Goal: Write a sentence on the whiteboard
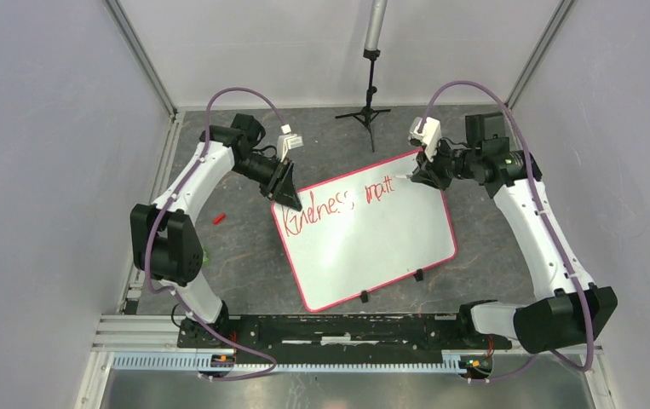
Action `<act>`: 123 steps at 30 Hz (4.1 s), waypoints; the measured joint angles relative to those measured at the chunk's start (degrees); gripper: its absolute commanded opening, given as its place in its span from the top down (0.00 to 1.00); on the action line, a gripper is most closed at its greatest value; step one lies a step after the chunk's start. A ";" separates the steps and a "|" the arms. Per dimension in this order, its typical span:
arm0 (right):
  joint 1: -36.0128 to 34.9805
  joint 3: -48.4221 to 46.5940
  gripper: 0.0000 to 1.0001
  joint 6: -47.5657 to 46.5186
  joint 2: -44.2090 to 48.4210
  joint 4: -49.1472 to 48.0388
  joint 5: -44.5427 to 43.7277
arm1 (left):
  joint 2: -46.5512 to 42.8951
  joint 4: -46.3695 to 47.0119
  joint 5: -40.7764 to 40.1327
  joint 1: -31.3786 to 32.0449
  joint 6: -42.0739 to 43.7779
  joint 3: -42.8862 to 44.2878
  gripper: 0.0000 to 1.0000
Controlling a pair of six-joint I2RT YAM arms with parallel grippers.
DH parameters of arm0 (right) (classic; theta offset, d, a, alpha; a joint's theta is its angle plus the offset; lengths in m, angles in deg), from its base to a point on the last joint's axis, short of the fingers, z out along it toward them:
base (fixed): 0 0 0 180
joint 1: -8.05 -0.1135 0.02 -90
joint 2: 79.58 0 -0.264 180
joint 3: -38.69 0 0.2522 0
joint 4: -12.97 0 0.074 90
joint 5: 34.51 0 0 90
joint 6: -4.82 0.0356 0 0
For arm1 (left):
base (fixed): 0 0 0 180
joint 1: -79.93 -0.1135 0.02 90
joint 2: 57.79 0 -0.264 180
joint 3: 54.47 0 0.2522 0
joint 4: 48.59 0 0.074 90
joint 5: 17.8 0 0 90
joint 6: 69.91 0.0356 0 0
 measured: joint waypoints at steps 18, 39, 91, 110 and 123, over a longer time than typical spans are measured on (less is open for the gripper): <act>3.39 4.74 1.00 -1.60 1.51 -0.46 3.26 | 0.02 6.08 2.54 0.11 -4.20 -0.02 0.66; 2.67 6.25 1.00 -0.31 1.22 -4.68 2.89 | 0.02 5.84 5.55 0.09 -4.20 -0.74 0.93; -1.05 6.78 1.00 -1.44 1.22 -3.98 -4.79 | 0.02 5.68 5.51 0.11 -4.20 -0.92 0.98; 1.18 4.09 1.00 -3.08 1.66 -1.84 -4.87 | 0.02 5.64 5.49 0.11 -4.20 -0.94 0.97; 1.18 3.32 1.00 -2.91 -0.74 -3.08 -4.85 | 0.00 5.66 5.46 0.11 -4.20 -1.07 0.97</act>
